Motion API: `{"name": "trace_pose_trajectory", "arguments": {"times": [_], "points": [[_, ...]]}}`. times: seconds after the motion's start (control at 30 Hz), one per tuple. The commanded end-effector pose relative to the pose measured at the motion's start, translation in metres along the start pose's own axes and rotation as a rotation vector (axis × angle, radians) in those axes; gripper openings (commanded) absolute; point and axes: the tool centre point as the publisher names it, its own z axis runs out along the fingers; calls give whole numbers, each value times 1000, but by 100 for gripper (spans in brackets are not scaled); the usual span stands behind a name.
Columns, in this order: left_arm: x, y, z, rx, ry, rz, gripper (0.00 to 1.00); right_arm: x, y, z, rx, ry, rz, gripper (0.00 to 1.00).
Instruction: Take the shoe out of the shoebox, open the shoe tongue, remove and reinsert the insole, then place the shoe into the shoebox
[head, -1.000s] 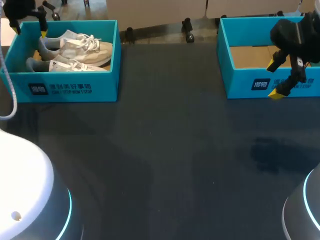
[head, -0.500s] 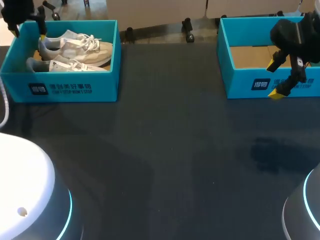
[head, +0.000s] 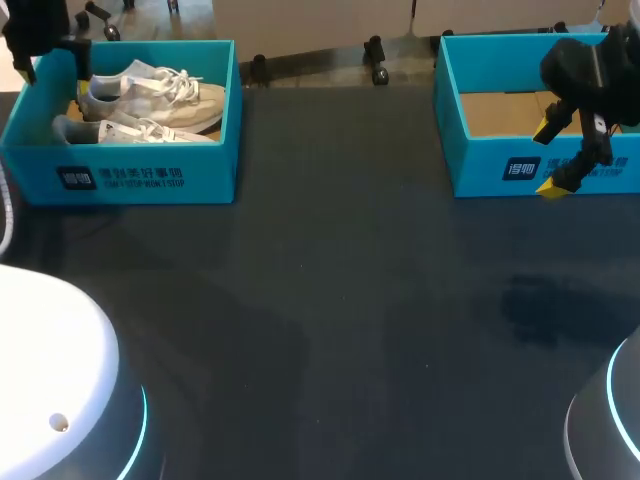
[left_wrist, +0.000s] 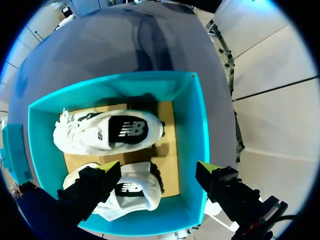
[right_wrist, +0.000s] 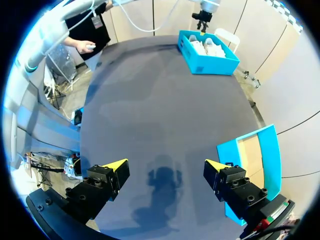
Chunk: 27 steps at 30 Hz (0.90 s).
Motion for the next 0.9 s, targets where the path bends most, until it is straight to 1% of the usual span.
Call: {"name": "trace_pose_trajectory", "arguments": {"times": [0.03, 0.33, 0.43, 0.63, 0.67, 0.73, 0.8, 0.87, 0.9], "points": [[6, -10, 7, -5, -6, 16, 100, -1, 1, 1, 3, 2, 1, 100], [11, -34, 16, -14, -3, 68, 100, -1, 1, 1, 3, 2, 1, 100], [9, -39, 22, -12, -10, 88, 100, -1, 1, 1, 3, 2, 1, 100], [4, -42, 29, -13, -6, 92, 100, -1, 1, 1, 3, 2, 1, 100], [3, -42, 30, -12, -7, 92, 99, -1, 1, 1, 3, 2, 1, 100], [0, -41, 32, -13, -9, 83, 94, -1, 1, 1, 3, 2, 1, 100], [-3, -40, 35, -22, -6, 72, 85, -1, 1, 1, 3, 2, 1, 100], [-4, -39, 38, -15, -5, 76, 83, -1, 1, 1, 3, 2, 1, 100], [-6, -38, 41, -25, -5, 64, 83, -1, 1, 1, 3, 2, 1, 100]]}}
